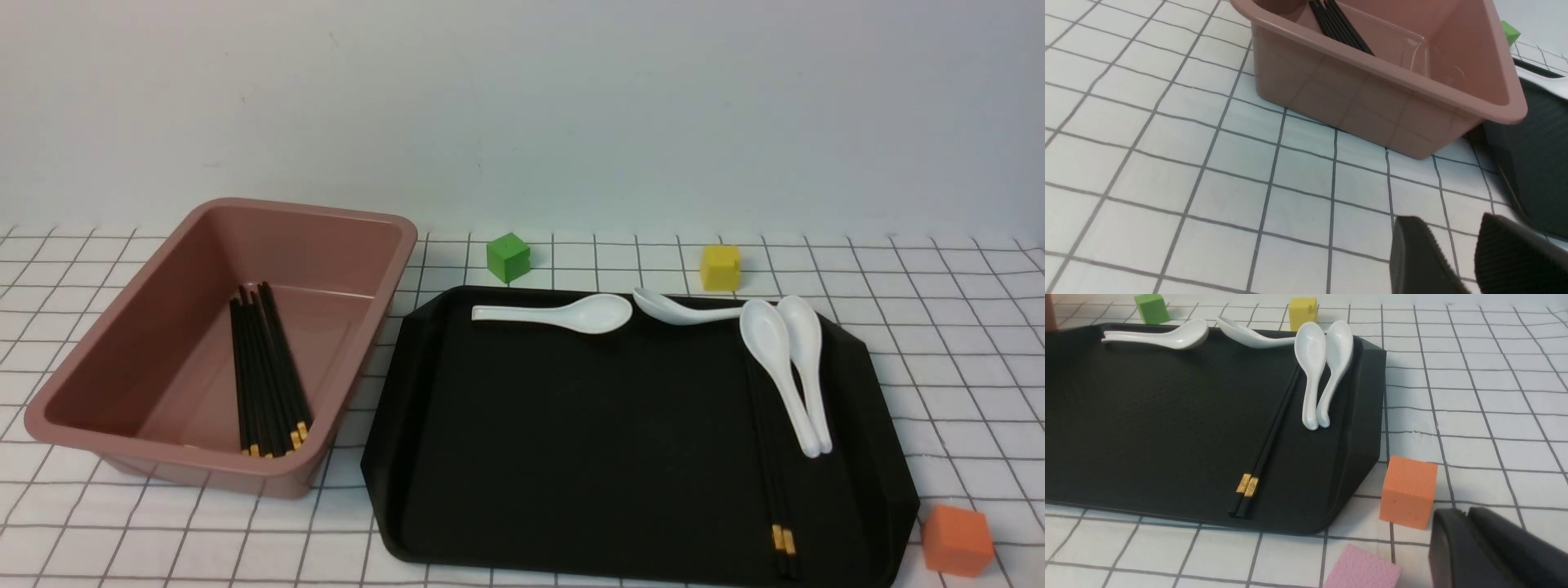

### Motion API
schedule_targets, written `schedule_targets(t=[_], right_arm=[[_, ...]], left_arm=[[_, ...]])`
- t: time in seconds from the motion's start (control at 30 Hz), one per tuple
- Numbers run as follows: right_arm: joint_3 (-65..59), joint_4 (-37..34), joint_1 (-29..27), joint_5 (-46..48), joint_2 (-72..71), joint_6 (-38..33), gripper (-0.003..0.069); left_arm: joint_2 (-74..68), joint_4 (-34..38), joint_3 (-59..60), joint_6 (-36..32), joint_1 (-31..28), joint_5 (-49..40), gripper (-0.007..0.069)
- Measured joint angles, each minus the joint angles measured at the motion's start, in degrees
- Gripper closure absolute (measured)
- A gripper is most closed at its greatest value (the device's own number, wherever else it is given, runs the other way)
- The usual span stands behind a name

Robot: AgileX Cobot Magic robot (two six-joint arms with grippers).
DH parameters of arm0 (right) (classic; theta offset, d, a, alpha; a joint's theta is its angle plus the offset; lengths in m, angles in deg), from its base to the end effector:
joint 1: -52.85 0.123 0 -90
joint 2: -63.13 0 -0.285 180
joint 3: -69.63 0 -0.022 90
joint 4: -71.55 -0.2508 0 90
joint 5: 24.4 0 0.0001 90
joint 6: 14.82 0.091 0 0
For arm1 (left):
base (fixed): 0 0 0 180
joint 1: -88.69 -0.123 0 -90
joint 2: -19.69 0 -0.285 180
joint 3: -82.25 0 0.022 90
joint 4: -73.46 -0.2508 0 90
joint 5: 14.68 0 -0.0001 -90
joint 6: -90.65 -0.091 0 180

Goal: On white black tablecloth take chopsticks from black tray and put them in box.

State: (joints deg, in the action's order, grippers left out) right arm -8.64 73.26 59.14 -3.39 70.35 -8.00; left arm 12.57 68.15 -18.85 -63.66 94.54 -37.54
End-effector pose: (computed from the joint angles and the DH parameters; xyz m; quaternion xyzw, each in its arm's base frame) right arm 0.0526 0.0048 0.1745 -0.0043 0.8012 0.0558 0.5958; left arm 0.0520 -0.0020 0.1683 -0.1161 0.8047 -0.1199 0.5698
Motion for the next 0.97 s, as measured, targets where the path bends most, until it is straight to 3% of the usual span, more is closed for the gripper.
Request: schedule_targets(t=[0.97], right_arm=[[0.0,0.0,0.0,0.0,0.0,0.0,0.0559]], left_arm=[[0.0,0.0,0.0,0.0,0.0,0.0,0.0386]])
